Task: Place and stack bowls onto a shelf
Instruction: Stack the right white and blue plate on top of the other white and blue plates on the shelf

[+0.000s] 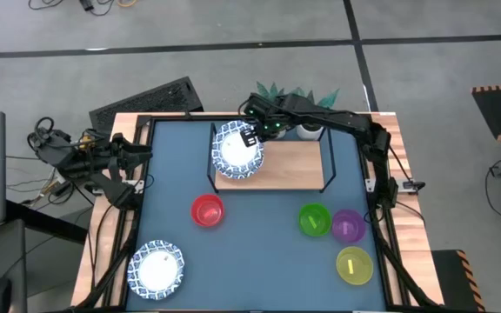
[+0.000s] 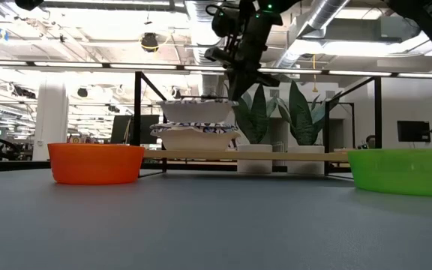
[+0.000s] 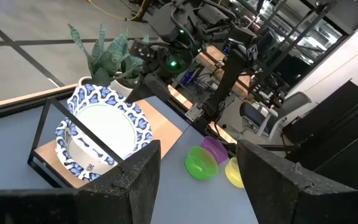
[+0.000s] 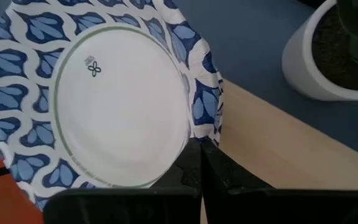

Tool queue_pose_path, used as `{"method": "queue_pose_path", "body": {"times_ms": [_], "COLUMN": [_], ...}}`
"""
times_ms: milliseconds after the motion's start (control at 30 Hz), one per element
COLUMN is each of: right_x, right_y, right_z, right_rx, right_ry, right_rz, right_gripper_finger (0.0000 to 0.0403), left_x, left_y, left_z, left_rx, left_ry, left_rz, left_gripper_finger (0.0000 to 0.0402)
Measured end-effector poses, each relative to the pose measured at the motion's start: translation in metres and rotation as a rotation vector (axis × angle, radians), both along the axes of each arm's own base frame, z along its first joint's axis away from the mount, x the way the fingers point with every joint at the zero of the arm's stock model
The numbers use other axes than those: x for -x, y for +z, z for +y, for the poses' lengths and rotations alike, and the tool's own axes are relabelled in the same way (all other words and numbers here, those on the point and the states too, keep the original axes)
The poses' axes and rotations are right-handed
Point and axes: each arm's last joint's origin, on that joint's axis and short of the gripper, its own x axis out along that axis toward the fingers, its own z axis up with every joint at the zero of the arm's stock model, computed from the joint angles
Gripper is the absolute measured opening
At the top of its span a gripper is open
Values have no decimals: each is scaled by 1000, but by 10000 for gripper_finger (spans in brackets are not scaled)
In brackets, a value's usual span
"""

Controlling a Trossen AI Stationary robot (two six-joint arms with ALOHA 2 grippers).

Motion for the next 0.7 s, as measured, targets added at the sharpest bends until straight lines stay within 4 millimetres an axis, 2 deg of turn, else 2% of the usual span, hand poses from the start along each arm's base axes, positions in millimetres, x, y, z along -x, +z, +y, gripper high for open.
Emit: {"method": "queue_pose_path", "body": {"times_ms": [700], "right_x": [-1], "right_y": [0], "right_z": [4], "right_rx": [18], "right_ry": [4], "right_rz": [10], "right_gripper_finger": [17], "left_x": [0], "left_y": [0], "left_z": [0], "left_rx": [1], "left_ry": [0], "left_rz": [0], "left_gripper_finger": [197]}}
